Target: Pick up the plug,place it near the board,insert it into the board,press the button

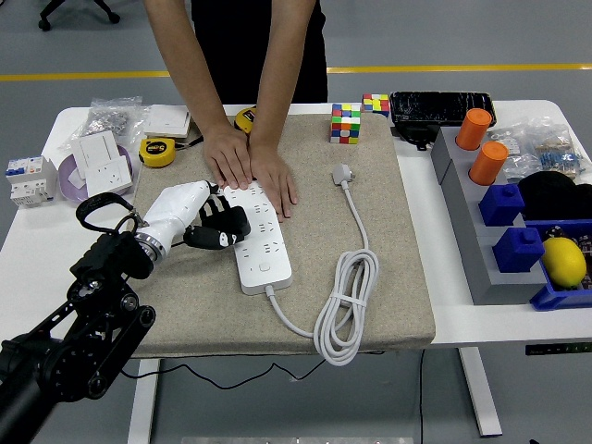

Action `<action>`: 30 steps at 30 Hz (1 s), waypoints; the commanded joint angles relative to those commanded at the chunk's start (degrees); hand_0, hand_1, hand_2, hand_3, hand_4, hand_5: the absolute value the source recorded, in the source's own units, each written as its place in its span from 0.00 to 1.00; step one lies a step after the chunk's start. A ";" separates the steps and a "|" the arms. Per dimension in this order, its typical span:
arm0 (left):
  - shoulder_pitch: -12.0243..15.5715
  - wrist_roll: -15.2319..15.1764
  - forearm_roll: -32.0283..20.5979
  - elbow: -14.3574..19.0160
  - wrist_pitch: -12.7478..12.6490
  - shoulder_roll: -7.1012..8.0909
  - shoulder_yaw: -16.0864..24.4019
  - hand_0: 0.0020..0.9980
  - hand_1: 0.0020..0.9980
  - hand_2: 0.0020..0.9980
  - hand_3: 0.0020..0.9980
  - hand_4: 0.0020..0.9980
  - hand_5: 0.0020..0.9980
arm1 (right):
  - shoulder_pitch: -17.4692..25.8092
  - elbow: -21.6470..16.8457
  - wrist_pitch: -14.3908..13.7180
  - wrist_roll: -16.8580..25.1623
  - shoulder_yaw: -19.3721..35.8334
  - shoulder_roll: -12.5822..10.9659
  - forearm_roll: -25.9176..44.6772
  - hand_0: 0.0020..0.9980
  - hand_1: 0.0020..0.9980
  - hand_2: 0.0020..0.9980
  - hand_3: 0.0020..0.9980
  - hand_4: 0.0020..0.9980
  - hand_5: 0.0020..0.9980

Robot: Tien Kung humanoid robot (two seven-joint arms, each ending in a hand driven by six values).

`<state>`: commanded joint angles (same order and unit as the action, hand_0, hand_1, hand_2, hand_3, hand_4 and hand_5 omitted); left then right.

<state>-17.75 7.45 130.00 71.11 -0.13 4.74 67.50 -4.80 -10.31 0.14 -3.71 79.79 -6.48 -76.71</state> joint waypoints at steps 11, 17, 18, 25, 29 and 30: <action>0.64 -0.61 0.00 1.49 0.89 1.16 3.30 0.57 0.39 0.38 0.43 0.58 0.11 | 0.13 0.00 -0.01 0.01 -0.19 0.04 0.05 0.86 0.77 0.76 0.79 1.00 0.86; 1.23 -1.26 0.00 -0.85 0.14 1.77 5.88 0.57 0.41 0.38 0.44 0.59 0.13 | 0.29 0.00 -0.01 -0.06 -0.14 0.01 -0.04 0.86 0.77 0.76 0.79 1.00 0.86; 1.37 -1.39 0.00 -1.36 0.04 1.83 6.12 0.57 0.41 0.38 0.44 0.59 0.13 | 0.31 0.00 -0.01 -0.08 -0.09 0.01 -0.09 0.86 0.77 0.76 0.79 1.00 0.86; 1.87 -1.87 0.00 -3.75 0.18 1.87 6.58 0.58 0.44 0.39 0.45 0.60 0.14 | 0.21 0.00 -0.02 -0.04 -0.37 0.00 0.14 0.86 0.77 0.76 0.79 1.00 0.86; 2.04 -1.84 0.00 -4.18 1.07 1.77 6.61 0.63 0.54 0.47 0.47 0.68 0.16 | 0.17 0.00 -0.01 0.00 -0.43 0.00 0.21 0.86 0.77 0.76 0.79 1.00 0.86; 2.09 -1.87 0.00 -4.27 1.47 1.77 6.57 0.63 0.54 0.47 0.47 0.68 0.16 | 0.18 0.00 -0.01 0.02 -0.44 -0.01 0.23 0.86 0.77 0.76 0.79 1.00 0.86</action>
<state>-15.66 5.57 130.00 66.84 1.34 6.50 74.07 -4.63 -10.31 0.13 -3.69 79.35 -6.48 -76.47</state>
